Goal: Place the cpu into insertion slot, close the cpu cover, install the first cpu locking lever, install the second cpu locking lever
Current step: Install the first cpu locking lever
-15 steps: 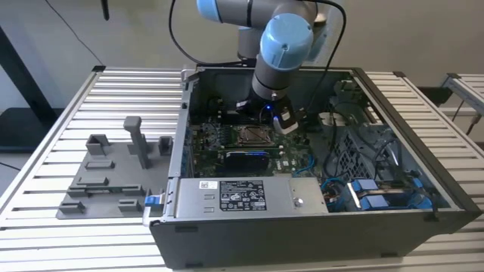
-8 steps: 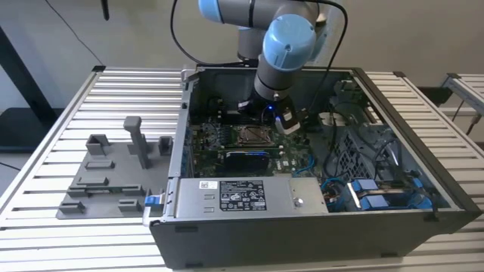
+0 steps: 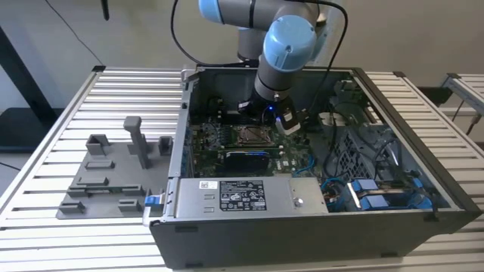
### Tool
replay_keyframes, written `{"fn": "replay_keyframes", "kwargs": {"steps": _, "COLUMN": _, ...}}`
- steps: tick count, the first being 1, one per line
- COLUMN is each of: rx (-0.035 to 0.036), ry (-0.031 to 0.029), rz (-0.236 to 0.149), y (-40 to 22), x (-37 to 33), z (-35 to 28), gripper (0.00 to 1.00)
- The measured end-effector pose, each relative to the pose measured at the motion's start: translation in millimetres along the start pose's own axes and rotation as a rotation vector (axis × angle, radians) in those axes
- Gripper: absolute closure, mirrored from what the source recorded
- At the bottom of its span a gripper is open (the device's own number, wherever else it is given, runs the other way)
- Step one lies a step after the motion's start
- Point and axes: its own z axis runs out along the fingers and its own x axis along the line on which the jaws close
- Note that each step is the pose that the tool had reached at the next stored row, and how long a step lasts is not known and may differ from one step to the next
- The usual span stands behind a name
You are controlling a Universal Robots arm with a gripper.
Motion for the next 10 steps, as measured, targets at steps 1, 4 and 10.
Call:
{"fn": "replay_keyframes", "kwargs": {"steps": 1, "rx": 0.0001, "ry": 0.0000, "rz": 0.000, "y": -0.1, "x": 0.0, "z": 0.0, "gripper": 0.89}}
{"fn": "replay_keyframes", "kwargs": {"steps": 4, "rx": -0.0004, "ry": -0.0012, "rz": 0.003, "y": -0.2, "x": 0.0, "z": 0.3, "gripper": 0.89}}
{"fn": "replay_keyframes", "kwargs": {"steps": 10, "rx": -0.0021, "ry": -0.0053, "rz": 0.012, "y": -0.8, "x": 0.0, "z": 1.5, "gripper": 0.89}}
